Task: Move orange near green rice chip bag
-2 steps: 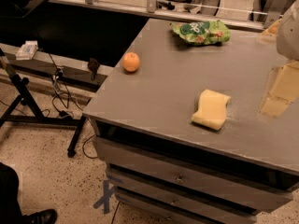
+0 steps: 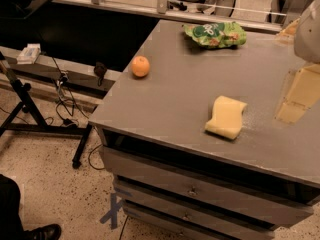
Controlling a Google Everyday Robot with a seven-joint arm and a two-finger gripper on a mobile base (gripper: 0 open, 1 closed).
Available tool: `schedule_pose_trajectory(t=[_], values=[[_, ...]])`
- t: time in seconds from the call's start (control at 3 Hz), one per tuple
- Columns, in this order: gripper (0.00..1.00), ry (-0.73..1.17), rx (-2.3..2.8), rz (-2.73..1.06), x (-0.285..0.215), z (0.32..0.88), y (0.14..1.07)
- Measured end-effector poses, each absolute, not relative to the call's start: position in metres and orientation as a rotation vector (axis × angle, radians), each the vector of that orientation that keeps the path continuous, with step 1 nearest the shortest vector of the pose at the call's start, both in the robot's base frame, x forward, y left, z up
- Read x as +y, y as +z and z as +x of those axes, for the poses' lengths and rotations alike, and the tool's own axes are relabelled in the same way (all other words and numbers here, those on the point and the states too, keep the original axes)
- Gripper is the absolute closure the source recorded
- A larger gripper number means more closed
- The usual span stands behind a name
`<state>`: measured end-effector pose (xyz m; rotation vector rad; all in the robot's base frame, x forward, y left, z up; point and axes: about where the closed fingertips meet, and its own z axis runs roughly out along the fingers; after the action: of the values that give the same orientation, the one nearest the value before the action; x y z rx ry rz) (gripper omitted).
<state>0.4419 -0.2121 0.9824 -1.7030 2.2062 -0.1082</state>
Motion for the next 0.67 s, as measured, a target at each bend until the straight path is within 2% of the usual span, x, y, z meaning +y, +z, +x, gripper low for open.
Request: schedule_pose_trajectory(t=[0.67], values=[[0.00,0.096,2.126,-1.630,-0.168,0.480,0.965]])
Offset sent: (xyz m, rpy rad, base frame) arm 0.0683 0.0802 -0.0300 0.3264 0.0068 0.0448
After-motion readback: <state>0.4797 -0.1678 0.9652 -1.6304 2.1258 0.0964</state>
